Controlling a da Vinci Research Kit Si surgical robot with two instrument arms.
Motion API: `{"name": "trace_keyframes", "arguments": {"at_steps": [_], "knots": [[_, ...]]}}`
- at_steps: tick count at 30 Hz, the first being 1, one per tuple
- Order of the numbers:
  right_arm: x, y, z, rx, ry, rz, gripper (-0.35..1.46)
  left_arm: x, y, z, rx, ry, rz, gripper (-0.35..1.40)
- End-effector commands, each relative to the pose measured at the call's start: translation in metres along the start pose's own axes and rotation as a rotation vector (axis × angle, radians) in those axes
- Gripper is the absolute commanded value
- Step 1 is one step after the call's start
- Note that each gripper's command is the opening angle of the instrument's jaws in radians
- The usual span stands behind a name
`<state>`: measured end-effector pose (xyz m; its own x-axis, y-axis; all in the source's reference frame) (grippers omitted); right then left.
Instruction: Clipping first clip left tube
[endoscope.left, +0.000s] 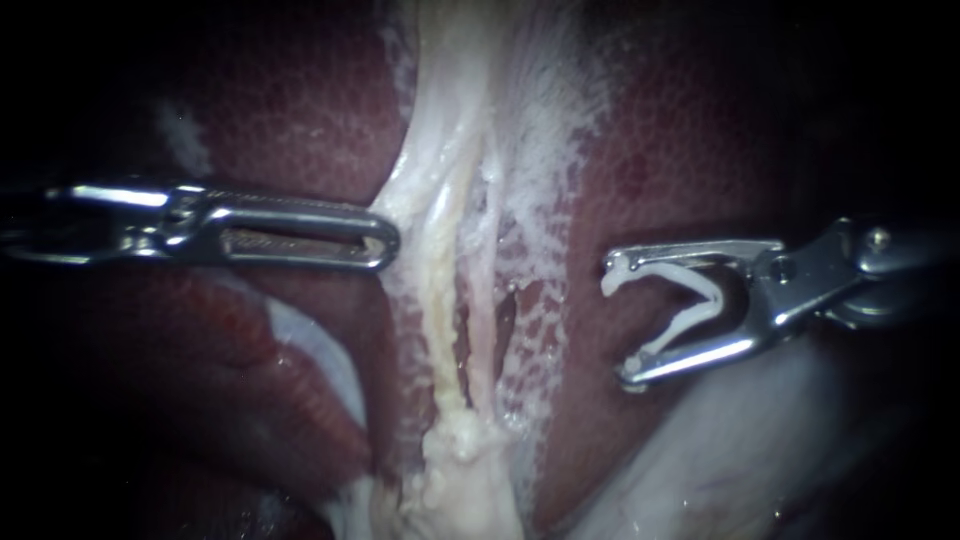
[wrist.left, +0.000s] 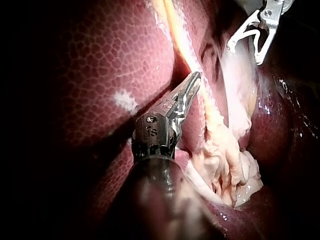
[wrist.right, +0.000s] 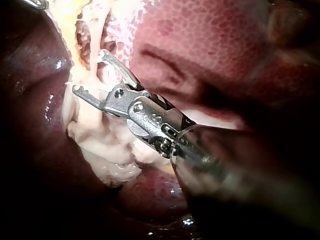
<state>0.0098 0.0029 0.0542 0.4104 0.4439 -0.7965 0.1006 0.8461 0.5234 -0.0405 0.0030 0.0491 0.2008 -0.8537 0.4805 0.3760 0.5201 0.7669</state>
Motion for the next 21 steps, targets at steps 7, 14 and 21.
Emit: {"name": "trace_keyframes", "arguments": {"at_steps": [7, 14, 21], "knots": [[-0.0013, -0.0006, 0.0032, 0.021, -0.002, 0.039, 0.60, 0.0000, -0.0007, -0.0006, -0.003, -0.002, 0.000, -0.35], [-0.0037, -0.0015, 0.0074, 0.050, -0.009, 0.073, 0.60, 0.0000, -0.0007, -0.0006, -0.003, -0.002, 0.000, -0.35], [-0.0057, -0.0022, 0.0110, 0.071, -0.018, 0.095, 0.60, 0.0000, -0.0007, -0.0006, -0.003, -0.002, 0.000, -0.35]]}}
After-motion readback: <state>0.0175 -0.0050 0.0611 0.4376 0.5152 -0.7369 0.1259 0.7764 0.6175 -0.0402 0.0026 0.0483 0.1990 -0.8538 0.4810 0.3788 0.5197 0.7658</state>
